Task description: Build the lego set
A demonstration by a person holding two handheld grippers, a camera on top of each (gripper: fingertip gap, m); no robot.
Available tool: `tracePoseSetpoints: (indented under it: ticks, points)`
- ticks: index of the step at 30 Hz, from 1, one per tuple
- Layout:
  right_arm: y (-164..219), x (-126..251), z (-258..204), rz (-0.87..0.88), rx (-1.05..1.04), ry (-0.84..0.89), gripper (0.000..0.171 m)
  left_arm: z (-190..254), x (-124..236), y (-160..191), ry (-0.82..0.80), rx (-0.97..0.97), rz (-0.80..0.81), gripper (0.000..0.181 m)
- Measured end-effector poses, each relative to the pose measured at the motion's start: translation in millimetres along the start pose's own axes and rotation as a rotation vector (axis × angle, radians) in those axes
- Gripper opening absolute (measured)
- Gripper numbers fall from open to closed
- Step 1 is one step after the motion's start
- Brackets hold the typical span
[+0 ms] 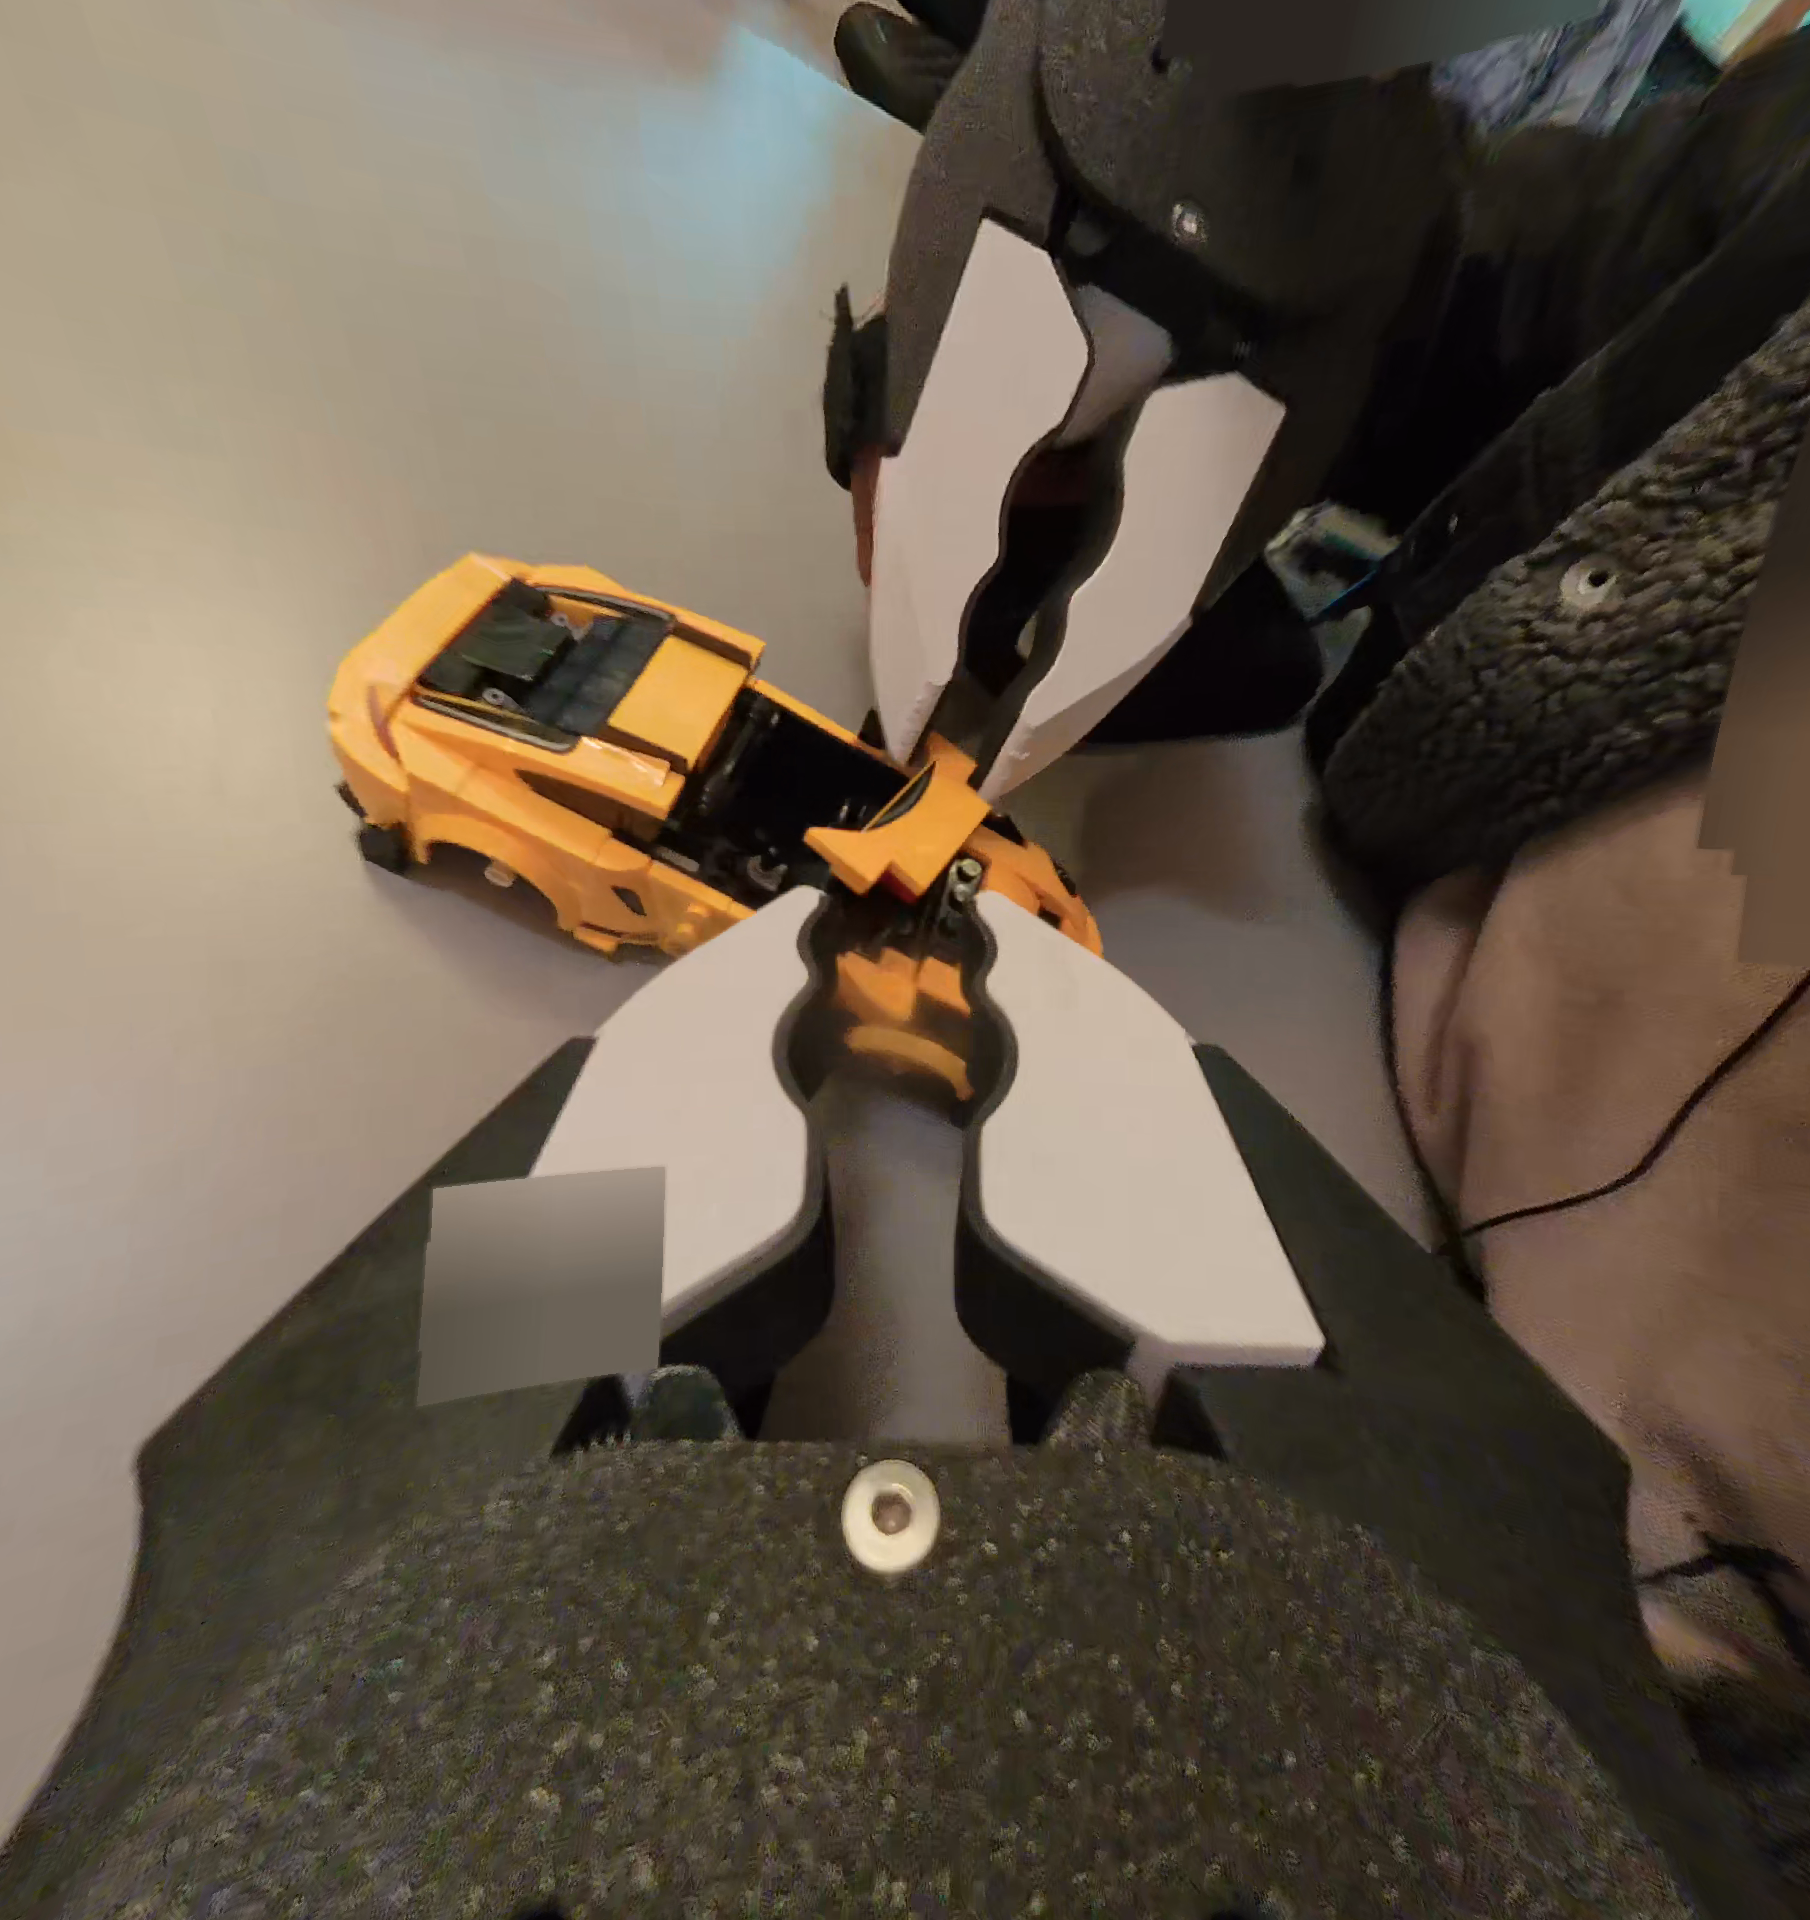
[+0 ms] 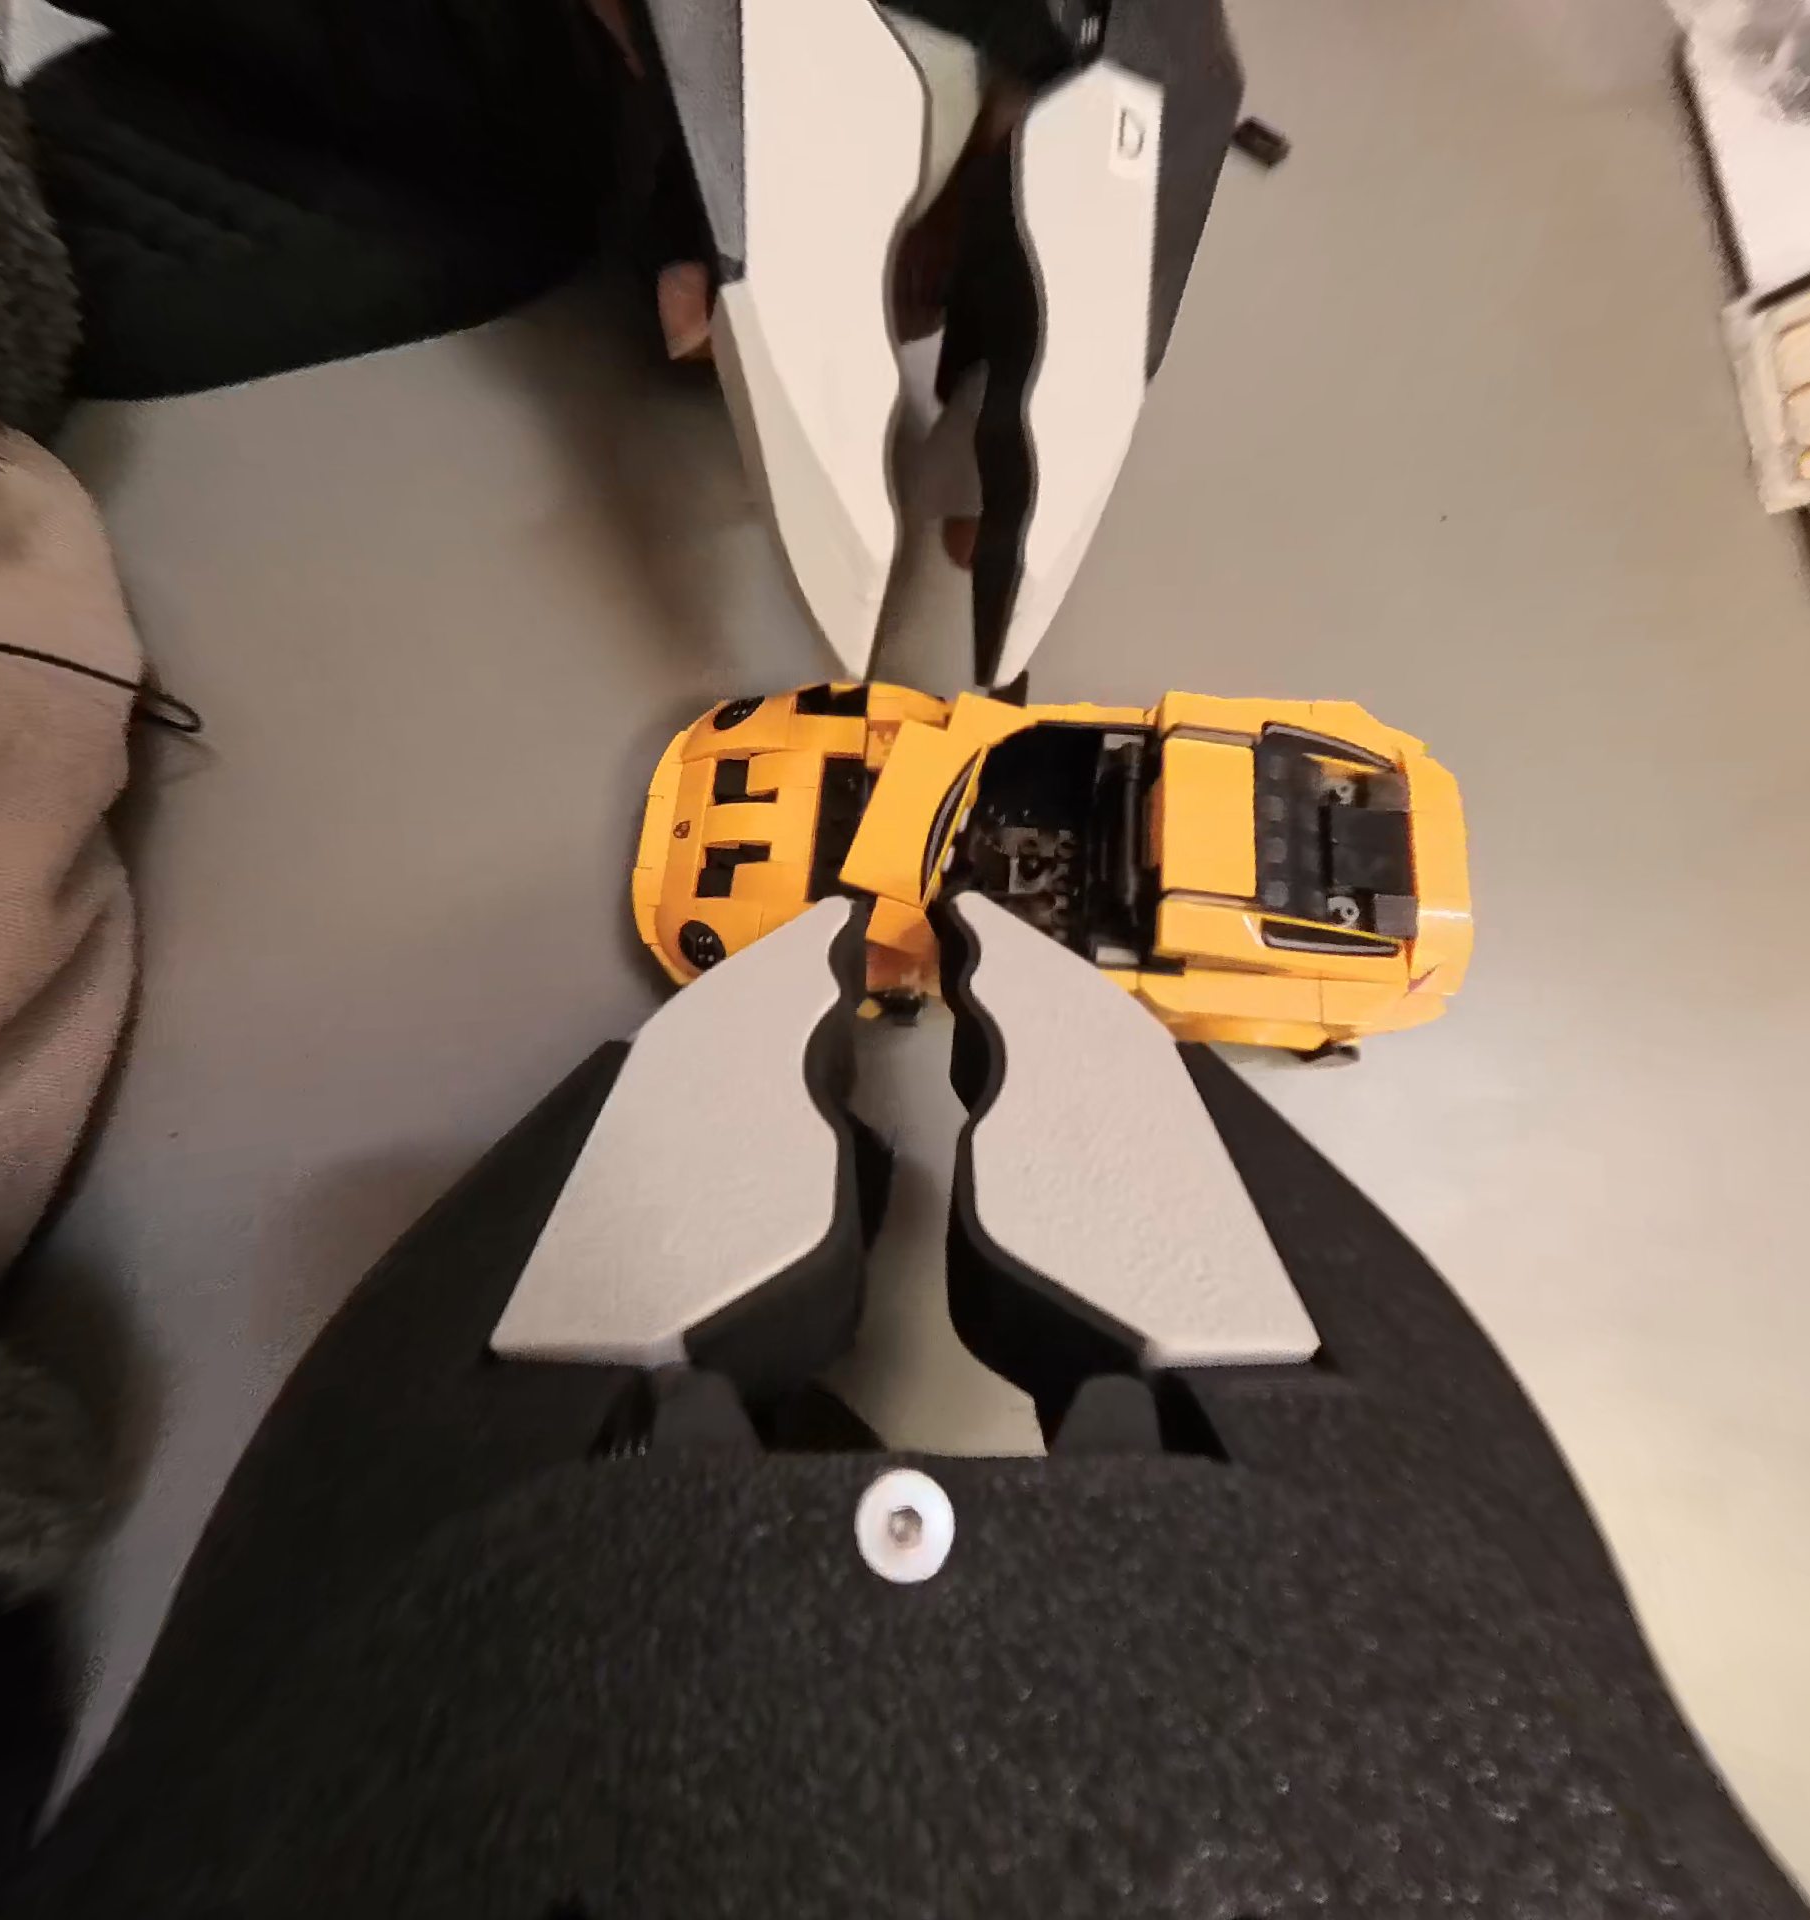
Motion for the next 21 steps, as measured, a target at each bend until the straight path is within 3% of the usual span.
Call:
tracePoseSetpoints:
  ticks: [6, 12, 21]
  points:
    - [-1.5, 3.2, 9.7, -0.057, -0.076, -0.091, 0.012, -4.1, 0.4, -2.6, -0.09, -0.28, -0.107, 0.03]
    - [-4.6, -1.0, 11.9, -0.079, -0.062, -0.187, 0.012, -10.6, -2.8, -8.1, -0.012, -0.435, -0.132, 0.033]
    - [-7.9, -7.9, 10.0, -0.198, 0.03, -0.206, 0.012, -3.3, -11.1, -2.2, 0.044, -0.531, -0.197, 0.015]
Point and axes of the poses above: each gripper's, where its closed fingertips meet, x back along the fingers, y out of its underside, z = x × y across the jaws, the point moved 7 cm from there along x, back along the fingers, and after that the axes turned 3 degrees about y, right-handed, at the moved point
